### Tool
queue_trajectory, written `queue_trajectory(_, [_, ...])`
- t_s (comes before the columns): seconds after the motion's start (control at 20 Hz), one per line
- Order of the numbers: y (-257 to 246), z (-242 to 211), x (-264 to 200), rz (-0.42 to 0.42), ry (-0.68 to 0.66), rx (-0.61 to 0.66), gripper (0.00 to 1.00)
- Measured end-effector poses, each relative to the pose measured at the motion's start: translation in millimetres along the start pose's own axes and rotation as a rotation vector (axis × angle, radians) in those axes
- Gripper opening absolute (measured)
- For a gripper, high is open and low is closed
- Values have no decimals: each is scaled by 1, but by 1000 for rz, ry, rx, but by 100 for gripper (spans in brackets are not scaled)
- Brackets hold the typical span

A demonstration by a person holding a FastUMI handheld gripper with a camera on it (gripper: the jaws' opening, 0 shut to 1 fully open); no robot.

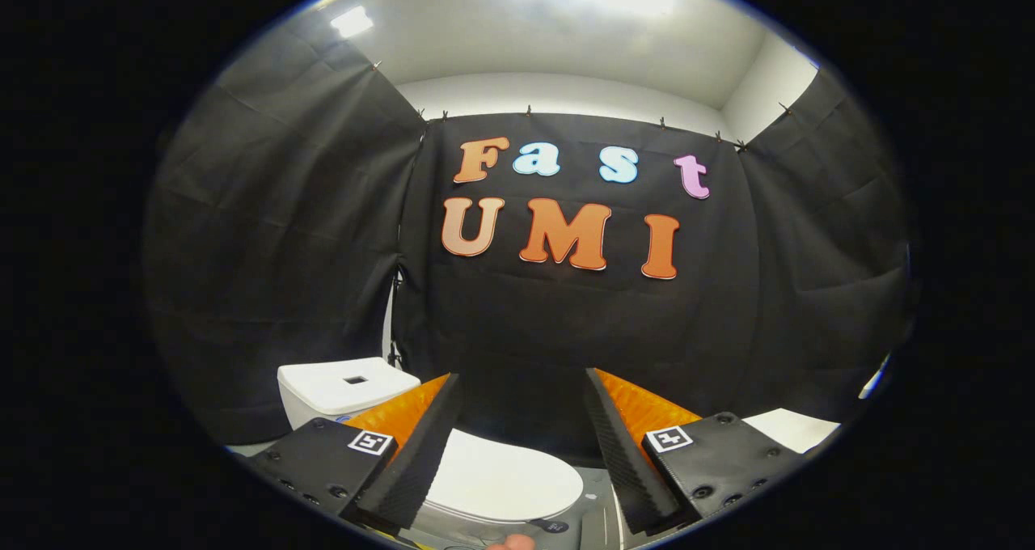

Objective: Open the toilet lid.

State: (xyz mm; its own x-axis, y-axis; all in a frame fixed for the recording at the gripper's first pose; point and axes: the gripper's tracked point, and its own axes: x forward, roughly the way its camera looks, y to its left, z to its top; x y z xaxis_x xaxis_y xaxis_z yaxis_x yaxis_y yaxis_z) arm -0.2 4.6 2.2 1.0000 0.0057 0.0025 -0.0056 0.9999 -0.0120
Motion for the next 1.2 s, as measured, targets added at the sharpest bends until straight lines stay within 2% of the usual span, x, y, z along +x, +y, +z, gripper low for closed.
queue_trajectory(0.3, [-8, -4, -2, -21, 10, -6, 98])
queue_trajectory(1.2, [3, -4, -2, 7, 9, 10, 98])
